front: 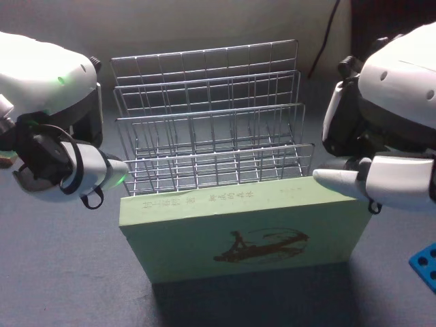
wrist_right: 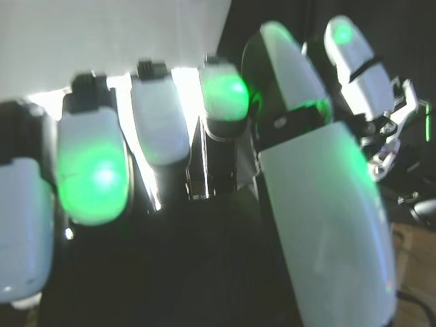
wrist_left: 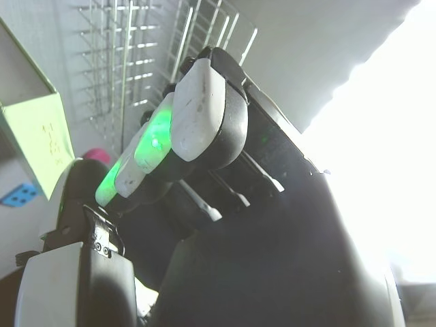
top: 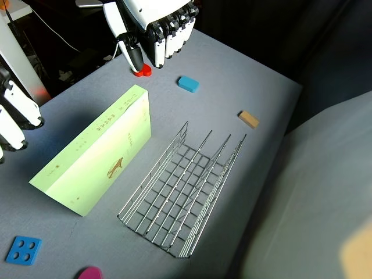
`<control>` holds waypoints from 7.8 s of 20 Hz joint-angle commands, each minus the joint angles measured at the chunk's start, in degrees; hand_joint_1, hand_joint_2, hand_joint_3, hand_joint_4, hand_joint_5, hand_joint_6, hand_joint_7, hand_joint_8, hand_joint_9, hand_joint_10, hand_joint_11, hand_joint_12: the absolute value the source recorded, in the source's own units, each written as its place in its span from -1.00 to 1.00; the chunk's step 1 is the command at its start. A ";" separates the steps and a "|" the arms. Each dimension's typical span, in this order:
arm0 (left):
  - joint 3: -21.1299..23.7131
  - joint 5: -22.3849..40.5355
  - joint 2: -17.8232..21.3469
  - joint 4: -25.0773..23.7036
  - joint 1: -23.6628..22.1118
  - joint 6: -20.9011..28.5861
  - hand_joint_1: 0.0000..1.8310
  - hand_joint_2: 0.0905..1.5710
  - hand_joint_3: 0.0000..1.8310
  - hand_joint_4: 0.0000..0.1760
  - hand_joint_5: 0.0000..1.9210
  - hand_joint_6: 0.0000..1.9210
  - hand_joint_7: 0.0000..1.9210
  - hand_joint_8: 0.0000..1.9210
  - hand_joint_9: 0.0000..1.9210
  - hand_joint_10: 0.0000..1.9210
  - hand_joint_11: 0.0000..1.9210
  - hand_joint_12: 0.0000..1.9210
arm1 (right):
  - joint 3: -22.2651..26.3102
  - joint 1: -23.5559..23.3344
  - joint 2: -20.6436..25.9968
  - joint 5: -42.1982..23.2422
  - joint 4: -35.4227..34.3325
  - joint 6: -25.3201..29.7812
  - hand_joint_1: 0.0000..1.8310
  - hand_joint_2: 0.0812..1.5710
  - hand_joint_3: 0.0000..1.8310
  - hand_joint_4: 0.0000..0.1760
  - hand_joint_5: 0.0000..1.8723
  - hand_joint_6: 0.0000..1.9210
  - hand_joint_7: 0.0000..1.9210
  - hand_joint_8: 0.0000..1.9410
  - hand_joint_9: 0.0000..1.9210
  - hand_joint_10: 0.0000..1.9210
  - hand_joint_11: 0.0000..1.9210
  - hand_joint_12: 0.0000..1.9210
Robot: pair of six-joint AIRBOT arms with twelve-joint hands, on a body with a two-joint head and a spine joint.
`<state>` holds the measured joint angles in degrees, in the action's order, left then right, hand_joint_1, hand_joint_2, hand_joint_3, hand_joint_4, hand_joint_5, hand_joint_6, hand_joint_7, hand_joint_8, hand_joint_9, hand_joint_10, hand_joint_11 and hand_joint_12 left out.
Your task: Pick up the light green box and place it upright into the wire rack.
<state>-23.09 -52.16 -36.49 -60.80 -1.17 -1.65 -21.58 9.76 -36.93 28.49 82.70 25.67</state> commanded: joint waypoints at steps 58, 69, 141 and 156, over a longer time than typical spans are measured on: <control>-8.63 10.95 6.88 -2.64 2.27 -8.10 -0.75 0.33 -1.00 0.15 -0.78 -1.00 -0.80 -1.00 -0.76 -1.00 -1.00 -0.32 | -18.02 -0.75 -34.77 16.02 -26.22 -20.71 -0.09 0.24 -1.00 -1.00 -0.76 -0.99 -0.79 -0.99 -0.80 -0.99 -1.00 -0.25; -8.56 10.67 6.88 -2.64 2.24 -7.97 -0.78 0.36 -0.99 0.15 -0.78 -1.00 -0.81 -1.00 -0.76 -1.00 -1.00 -0.33 | -18.58 -0.27 -34.70 15.94 -26.06 -21.35 0.39 0.41 -0.97 -1.00 -0.09 -0.96 -0.06 -0.07 0.00 -0.81 -0.40 0.38; -12.63 17.22 6.97 -1.30 5.68 -11.29 -0.79 0.39 -1.00 -0.11 -0.75 -1.00 -0.78 -1.00 -0.74 -1.00 -1.00 -0.41 | -42.47 -4.92 -49.43 11.62 -19.32 -18.03 0.48 0.49 -1.00 -1.00 -0.17 0.12 -0.12 0.28 -0.16 0.55 -0.21 0.55; -9.61 14.42 3.63 -1.26 5.20 -11.25 -0.79 0.39 -1.00 -0.11 -0.76 -0.99 -0.80 -1.00 -0.76 -1.00 -1.00 -0.42 | -44.56 -0.96 -50.87 11.06 -18.91 -17.60 0.48 0.49 -1.00 -1.00 -0.19 0.14 -0.12 0.29 -0.19 0.56 -0.25 0.60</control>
<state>-32.67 -38.96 -32.80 -58.24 4.86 -12.64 -66.04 9.17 -87.64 41.50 60.47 7.92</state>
